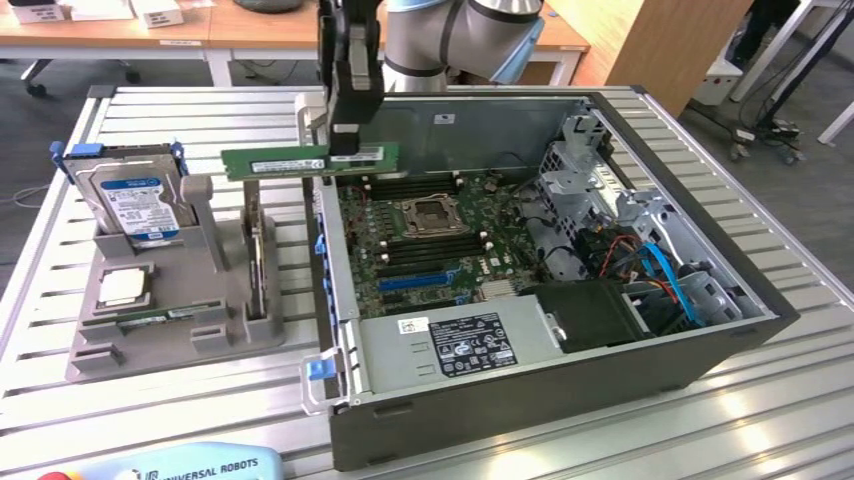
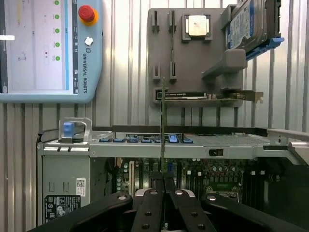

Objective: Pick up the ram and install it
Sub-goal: 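Pick up the ram and move it above insertion slot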

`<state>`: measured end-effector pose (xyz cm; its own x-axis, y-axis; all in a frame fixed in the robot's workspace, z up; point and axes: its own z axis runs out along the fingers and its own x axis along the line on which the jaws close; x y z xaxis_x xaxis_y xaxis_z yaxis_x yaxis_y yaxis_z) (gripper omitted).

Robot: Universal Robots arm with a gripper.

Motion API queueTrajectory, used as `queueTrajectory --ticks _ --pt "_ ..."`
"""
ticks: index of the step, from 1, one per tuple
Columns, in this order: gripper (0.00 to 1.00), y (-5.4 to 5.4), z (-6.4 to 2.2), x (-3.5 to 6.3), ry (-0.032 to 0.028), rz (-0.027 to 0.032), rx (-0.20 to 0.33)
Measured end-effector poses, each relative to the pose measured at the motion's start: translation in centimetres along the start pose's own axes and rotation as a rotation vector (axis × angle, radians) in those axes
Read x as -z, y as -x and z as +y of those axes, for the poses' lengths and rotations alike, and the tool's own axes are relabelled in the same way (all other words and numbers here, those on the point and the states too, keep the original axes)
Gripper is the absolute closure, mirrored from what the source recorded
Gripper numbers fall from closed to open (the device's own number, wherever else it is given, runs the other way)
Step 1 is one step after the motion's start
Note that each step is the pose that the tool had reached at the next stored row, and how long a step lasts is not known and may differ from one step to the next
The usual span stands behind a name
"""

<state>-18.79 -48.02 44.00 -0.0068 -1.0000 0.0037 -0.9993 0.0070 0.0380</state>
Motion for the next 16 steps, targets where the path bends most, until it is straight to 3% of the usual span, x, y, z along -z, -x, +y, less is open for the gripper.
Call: queueTrajectory --ticks 11,16 --pt "0.88 0.3 -1.99 -0.04 0.0001 -0.0008 -0.024" --pt "0.88 0.3 -2.16 -0.04 0.0001 -0.0009 -0.025"
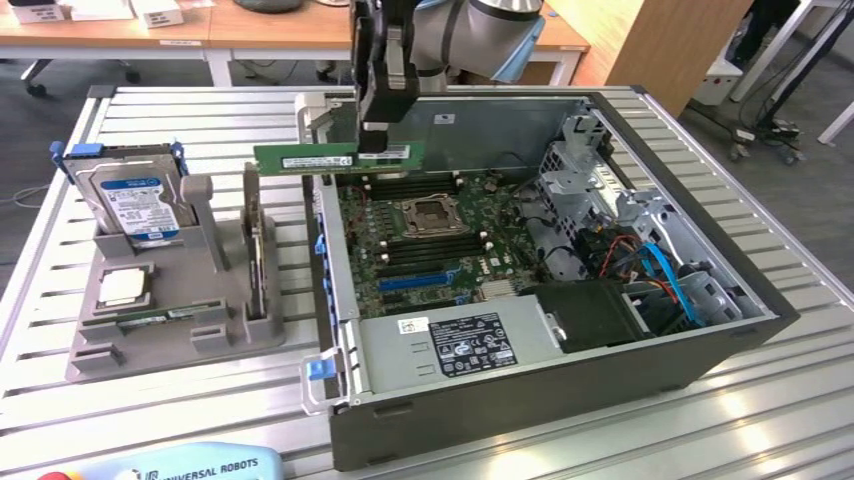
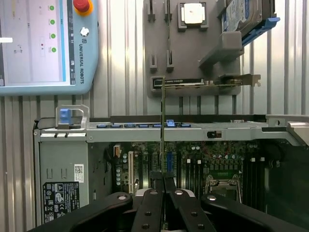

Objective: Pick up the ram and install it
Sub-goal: 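Pick up the ram and move it above insertion slot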

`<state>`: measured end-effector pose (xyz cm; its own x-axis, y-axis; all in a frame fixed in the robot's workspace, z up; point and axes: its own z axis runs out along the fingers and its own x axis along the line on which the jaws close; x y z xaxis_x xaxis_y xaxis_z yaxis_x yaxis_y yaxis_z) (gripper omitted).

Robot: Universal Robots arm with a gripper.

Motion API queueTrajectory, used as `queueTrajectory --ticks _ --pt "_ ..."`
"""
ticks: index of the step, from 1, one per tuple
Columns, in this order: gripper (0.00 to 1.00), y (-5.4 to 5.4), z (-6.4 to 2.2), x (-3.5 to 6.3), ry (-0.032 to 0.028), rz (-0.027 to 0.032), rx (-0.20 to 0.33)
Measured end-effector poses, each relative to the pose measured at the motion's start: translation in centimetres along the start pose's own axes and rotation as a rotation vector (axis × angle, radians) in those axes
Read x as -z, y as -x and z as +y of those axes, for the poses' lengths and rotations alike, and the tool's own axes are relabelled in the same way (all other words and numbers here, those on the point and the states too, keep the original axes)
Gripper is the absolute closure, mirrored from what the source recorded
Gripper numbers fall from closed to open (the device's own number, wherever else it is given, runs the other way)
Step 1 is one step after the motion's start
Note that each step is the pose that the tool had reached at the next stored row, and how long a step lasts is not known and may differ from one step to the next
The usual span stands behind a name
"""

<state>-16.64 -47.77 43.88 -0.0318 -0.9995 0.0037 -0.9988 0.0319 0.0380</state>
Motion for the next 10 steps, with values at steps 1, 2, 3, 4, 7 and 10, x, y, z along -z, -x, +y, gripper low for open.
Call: queueTrajectory --ticks 1,2,3,4,7,10 --pt "0.88 0.0 0.00 0.00 0.0000 0.0000 0.000" --pt "0.88 0.0 0.00 0.00 0.0000 0.0000 0.000" --pt "0.88 0.0 -0.02 0.00 0.0000 0.0000 0.000" --pt "0.88 0.0 -0.09 0.00 -0.0001 -0.0001 0.000" --pt "0.88 0.0 -0.66 0.02 0.0000 0.0000 0.000" --pt "0.88 0.1 -1.44 0.05 0.0000 0.0000 0.000"
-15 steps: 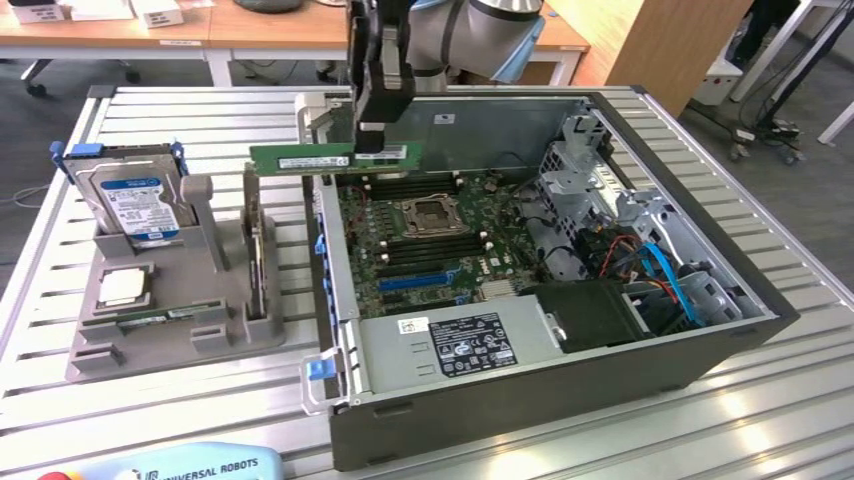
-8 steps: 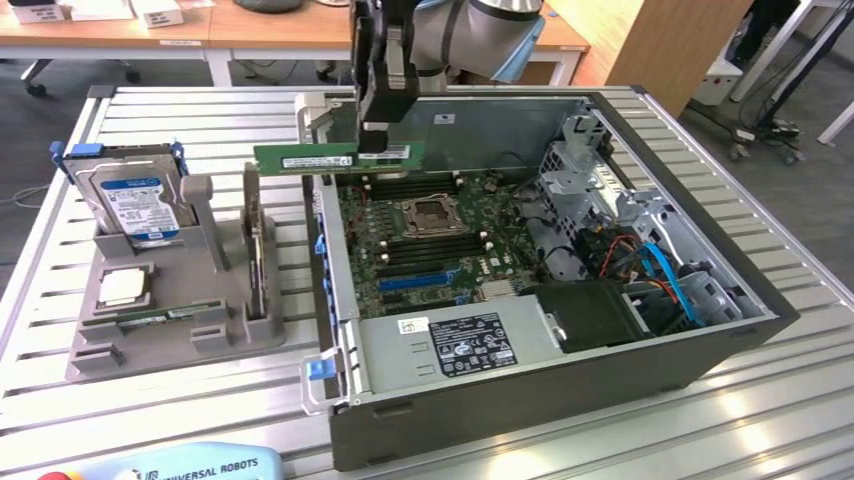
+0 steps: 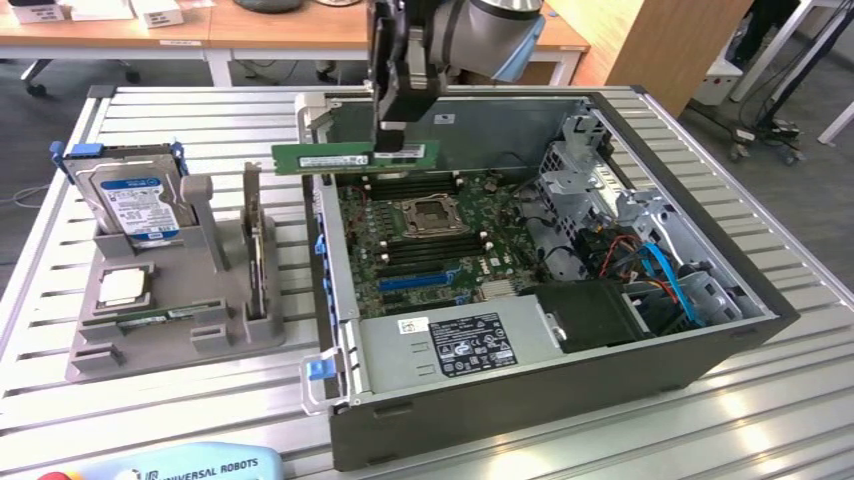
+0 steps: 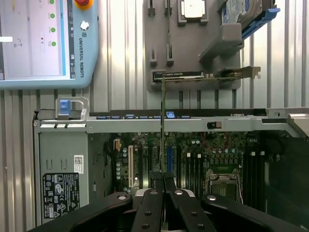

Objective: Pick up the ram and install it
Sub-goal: 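Pick up the ram and move it above insertion slot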

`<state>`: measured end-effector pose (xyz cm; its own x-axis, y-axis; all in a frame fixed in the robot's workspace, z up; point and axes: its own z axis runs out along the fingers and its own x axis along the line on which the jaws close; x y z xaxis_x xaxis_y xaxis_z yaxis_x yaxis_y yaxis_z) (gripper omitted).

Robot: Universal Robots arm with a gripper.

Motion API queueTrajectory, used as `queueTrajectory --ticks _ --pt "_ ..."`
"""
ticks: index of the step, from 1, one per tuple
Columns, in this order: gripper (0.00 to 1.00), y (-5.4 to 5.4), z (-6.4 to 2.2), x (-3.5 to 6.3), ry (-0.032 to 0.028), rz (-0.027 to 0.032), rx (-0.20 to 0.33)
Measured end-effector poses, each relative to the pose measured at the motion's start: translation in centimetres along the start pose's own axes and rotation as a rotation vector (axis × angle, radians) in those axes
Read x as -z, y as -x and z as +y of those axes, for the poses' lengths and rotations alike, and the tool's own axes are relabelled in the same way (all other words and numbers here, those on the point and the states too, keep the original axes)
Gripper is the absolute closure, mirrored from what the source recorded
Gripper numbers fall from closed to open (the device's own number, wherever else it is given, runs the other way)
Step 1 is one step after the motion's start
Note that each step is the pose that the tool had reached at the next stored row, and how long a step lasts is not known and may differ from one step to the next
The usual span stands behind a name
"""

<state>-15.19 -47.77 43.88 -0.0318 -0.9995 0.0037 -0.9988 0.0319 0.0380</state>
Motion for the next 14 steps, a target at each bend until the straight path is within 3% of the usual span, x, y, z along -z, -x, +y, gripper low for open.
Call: queueTrajectory --ticks 7,14 --pt "0.88 0.1 -2.39 0.09 0.0000 0.0001 0.000" --pt "0.88 0.2 -5.38 0.20 0.0000 -0.0001 0.000"
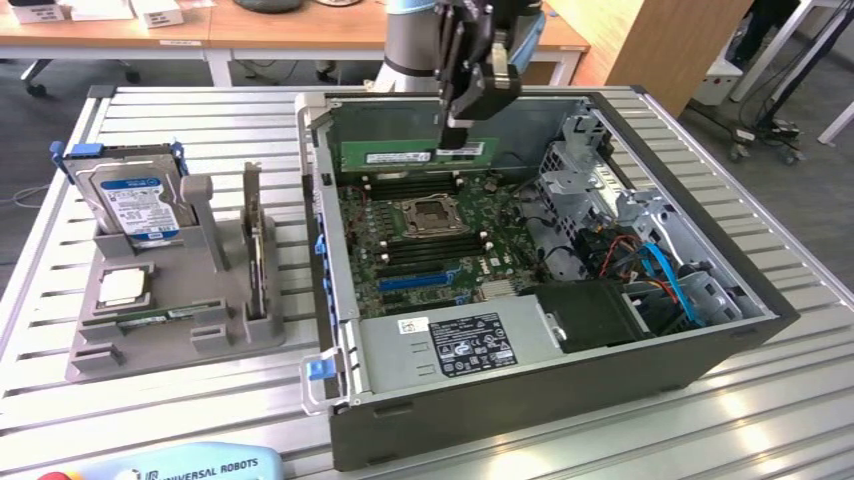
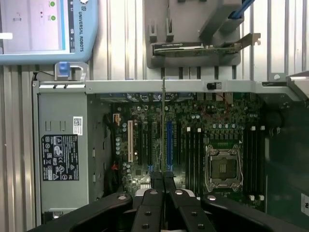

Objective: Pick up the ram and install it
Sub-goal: 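Pick up the ram and move it above insertion slot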

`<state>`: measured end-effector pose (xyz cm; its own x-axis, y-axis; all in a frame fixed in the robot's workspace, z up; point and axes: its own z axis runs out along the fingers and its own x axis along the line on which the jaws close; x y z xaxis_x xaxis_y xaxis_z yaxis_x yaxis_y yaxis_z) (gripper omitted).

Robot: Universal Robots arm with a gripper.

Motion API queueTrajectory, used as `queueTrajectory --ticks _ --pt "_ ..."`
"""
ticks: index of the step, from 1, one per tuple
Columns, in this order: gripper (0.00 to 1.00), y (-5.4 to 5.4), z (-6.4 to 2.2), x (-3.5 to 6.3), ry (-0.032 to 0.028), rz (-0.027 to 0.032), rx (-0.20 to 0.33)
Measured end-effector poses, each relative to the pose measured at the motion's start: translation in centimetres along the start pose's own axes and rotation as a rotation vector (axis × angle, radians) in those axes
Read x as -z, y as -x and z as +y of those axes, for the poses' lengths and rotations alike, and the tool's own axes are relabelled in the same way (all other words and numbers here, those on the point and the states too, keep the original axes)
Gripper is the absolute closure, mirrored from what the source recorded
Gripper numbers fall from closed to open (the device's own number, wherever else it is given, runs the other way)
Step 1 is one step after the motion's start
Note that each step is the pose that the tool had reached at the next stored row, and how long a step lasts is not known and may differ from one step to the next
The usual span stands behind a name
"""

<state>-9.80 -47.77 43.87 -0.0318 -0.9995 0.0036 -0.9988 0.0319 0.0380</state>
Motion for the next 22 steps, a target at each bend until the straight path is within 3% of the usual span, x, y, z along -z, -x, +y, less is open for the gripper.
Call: queueTrajectory --ticks 14,22 --pt "0.88 0.2 -5.83 0.20 0.0000 0.0001 0.000" --pt "0.88 0.2 -6.17 0.20 -0.0001 -0.0001 0.000"
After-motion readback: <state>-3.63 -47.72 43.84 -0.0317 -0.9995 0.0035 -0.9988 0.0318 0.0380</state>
